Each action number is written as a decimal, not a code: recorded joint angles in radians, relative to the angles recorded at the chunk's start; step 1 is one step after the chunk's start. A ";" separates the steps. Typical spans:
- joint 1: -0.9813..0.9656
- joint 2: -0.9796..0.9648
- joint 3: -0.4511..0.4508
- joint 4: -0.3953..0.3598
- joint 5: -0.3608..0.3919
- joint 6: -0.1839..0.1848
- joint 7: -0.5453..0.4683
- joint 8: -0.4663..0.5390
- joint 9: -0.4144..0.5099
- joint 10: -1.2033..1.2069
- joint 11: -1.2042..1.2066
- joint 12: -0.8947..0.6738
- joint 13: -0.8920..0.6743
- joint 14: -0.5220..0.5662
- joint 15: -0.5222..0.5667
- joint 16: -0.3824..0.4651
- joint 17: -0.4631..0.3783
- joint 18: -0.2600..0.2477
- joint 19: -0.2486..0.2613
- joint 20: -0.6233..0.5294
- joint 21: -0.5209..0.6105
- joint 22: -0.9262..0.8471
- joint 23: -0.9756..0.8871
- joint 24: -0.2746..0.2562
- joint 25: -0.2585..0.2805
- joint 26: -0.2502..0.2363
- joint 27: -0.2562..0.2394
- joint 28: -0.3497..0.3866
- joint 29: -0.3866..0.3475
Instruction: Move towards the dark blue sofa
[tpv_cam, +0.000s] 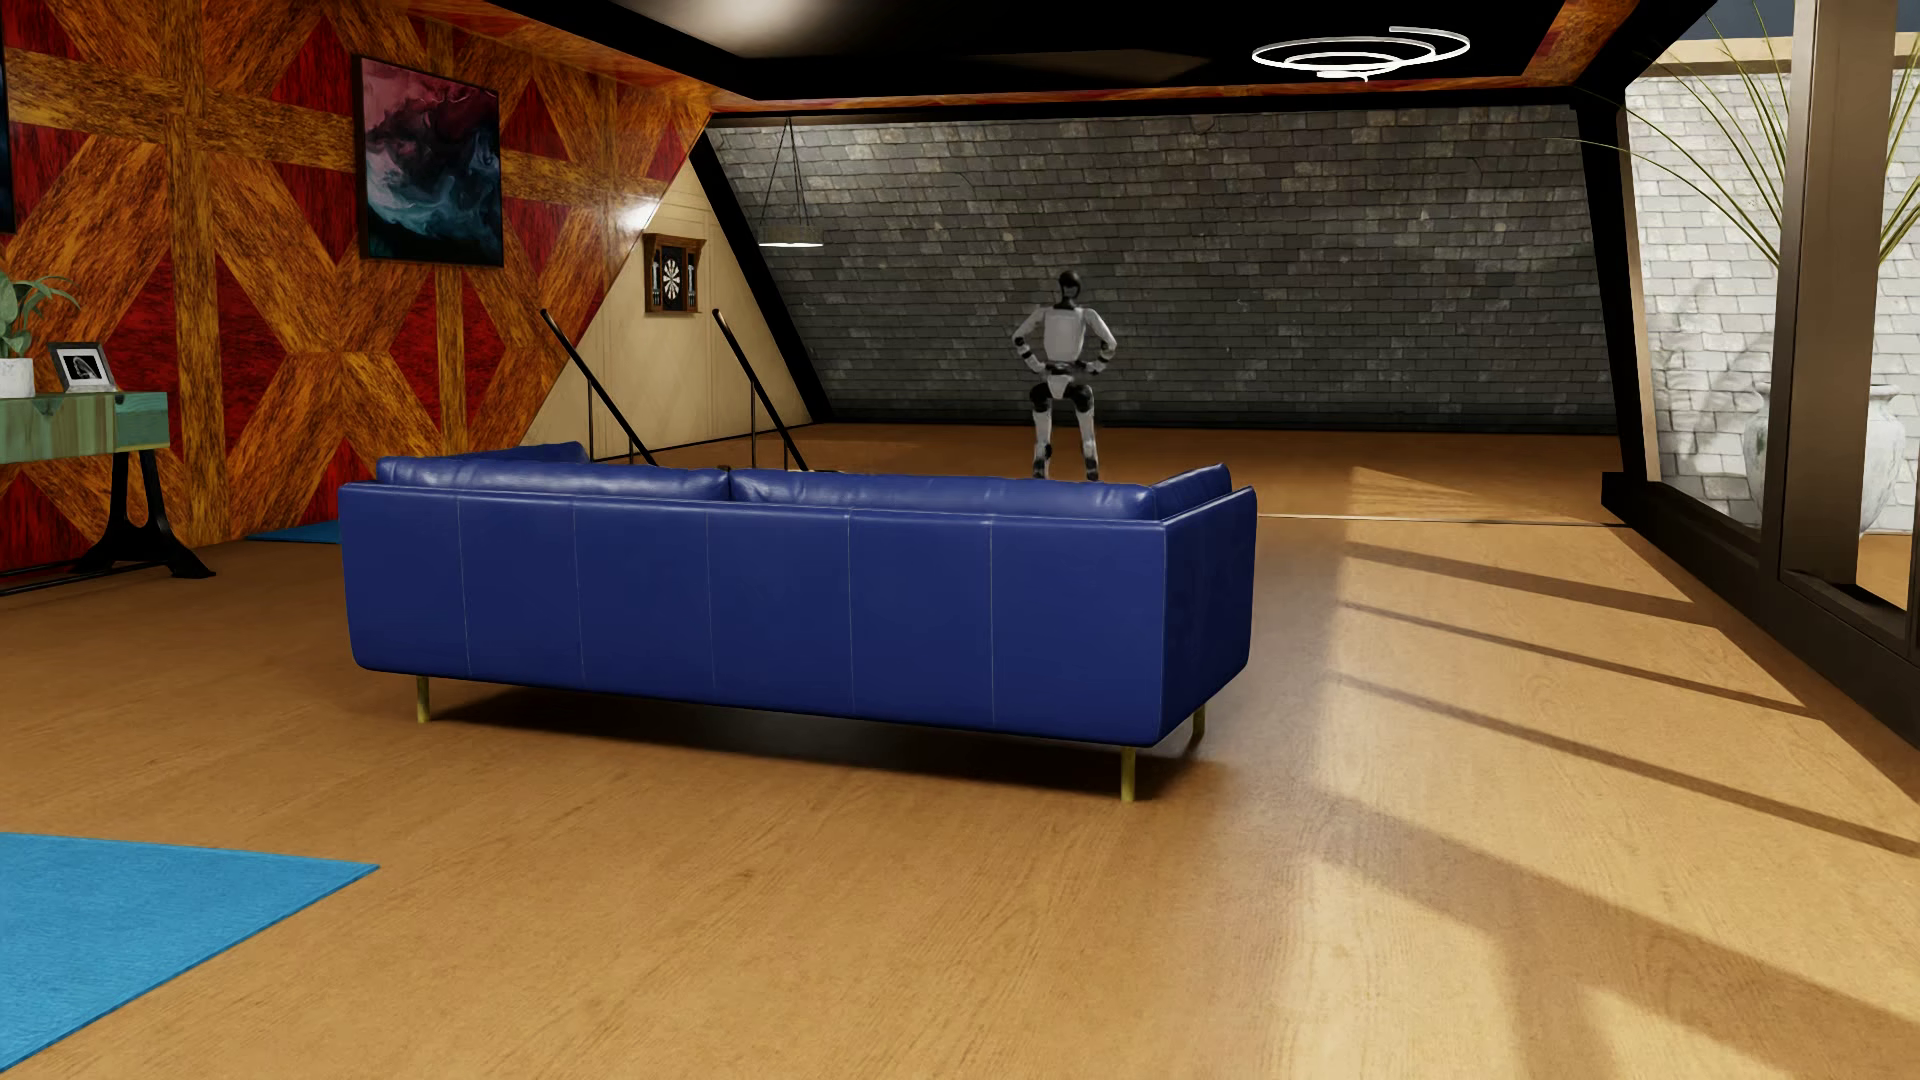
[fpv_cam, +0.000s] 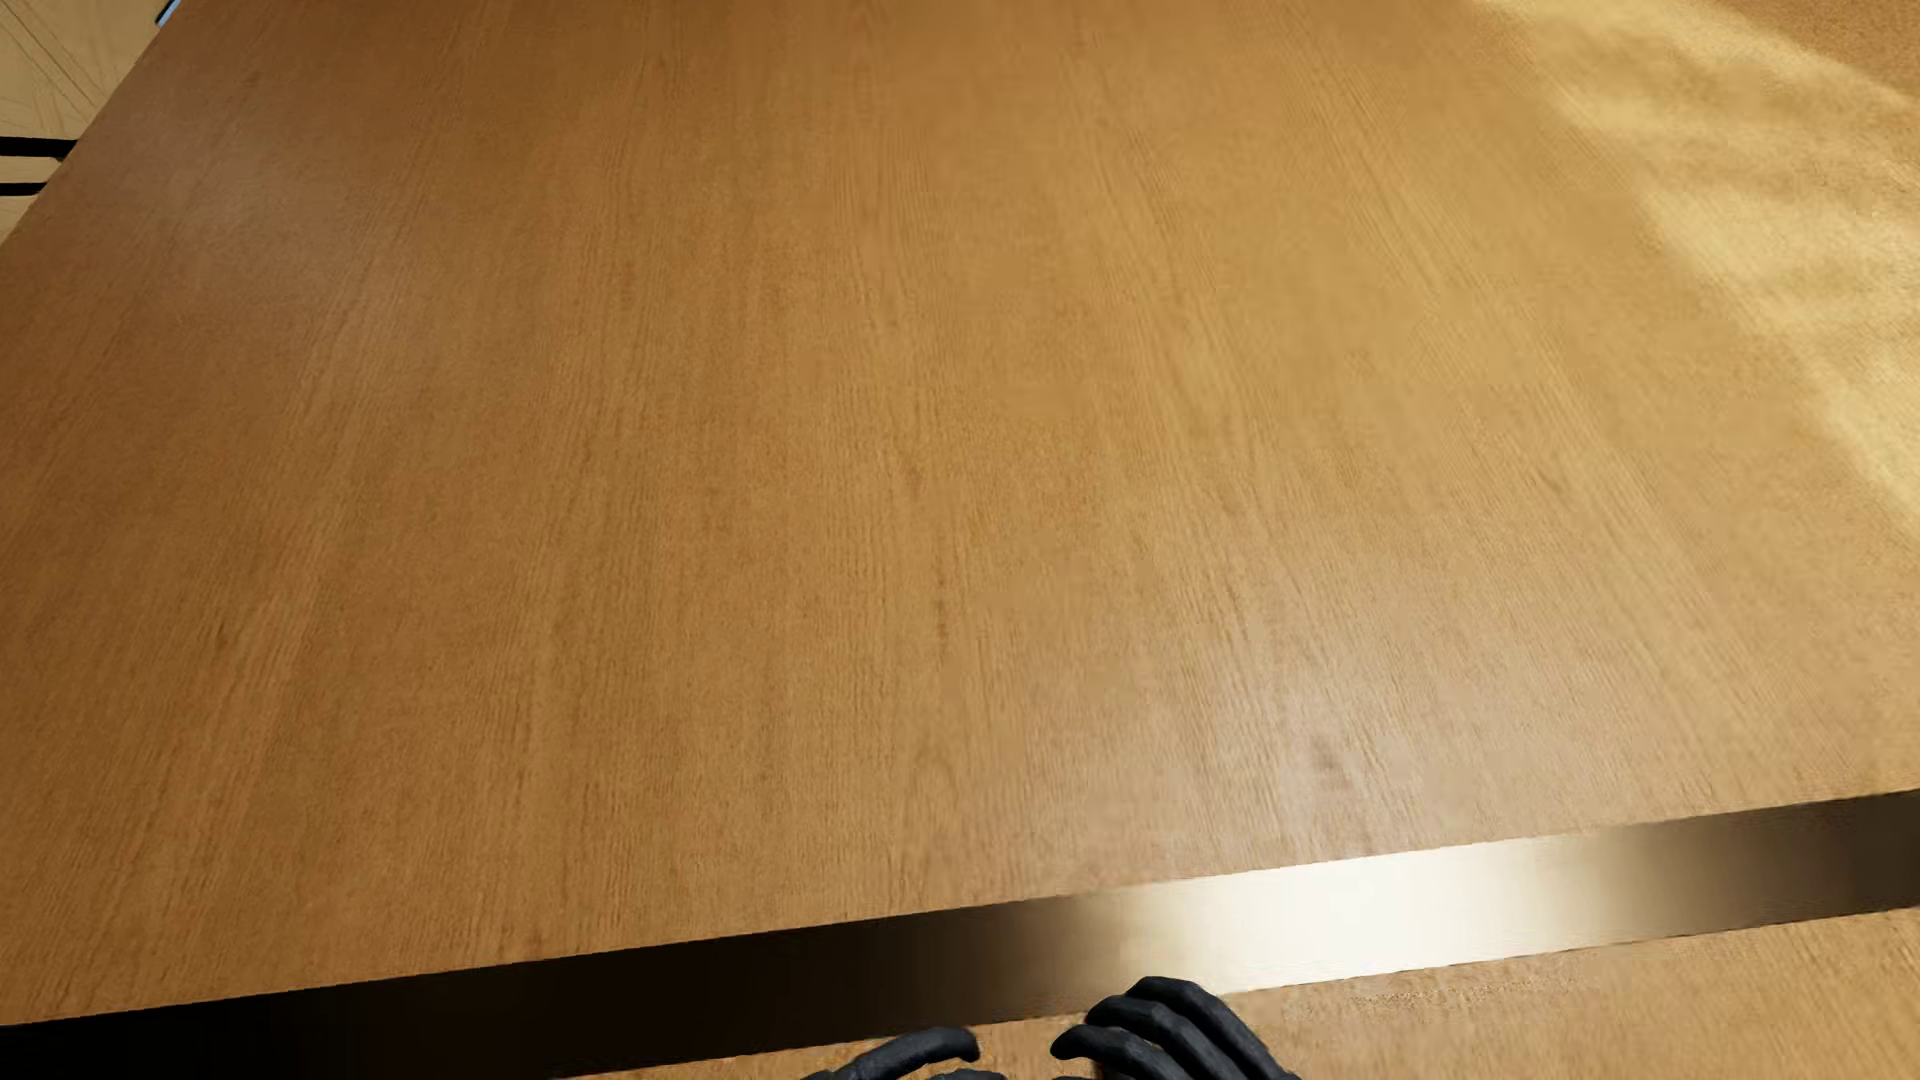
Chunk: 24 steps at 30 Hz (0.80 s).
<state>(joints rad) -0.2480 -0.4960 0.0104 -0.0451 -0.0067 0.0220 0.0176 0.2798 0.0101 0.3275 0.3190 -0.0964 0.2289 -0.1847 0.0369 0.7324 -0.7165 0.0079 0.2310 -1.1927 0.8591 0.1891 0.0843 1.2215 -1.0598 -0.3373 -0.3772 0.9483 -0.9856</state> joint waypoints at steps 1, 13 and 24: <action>-0.024 -0.029 0.006 -0.006 -0.015 -0.018 0.052 0.007 0.015 0.001 -0.029 0.005 0.002 0.011 0.020 -0.002 -0.001 0.006 0.004 0.008 0.003 -0.006 0.005 0.023 0.001 -0.006 0.008 0.019 0.000; -0.103 0.123 0.000 0.192 -0.433 -0.086 0.510 -0.816 0.053 0.047 0.353 0.017 0.139 0.066 -0.214 -0.003 -0.111 0.025 -0.161 -0.043 -0.026 0.013 -0.082 -0.012 0.043 -0.002 0.039 0.008 0.020; 0.108 0.448 -0.003 0.458 -0.353 -0.063 0.930 -1.196 -0.035 -0.012 0.018 -0.031 0.036 0.218 -0.187 0.018 0.024 -0.051 -0.126 -0.049 -0.006 0.023 -0.007 -0.055 0.162 -0.031 0.049 -0.020 -0.001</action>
<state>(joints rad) -0.1400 -0.0477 0.0078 0.4128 -0.3601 -0.0415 0.9472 -0.9159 -0.0252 0.3155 0.3375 -0.1274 0.2645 0.0334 -0.1506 0.7508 -0.6928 -0.0436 0.1049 -1.2422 0.8534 0.2123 0.0772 1.1665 -0.8979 -0.3678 -0.3281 0.9286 -0.9863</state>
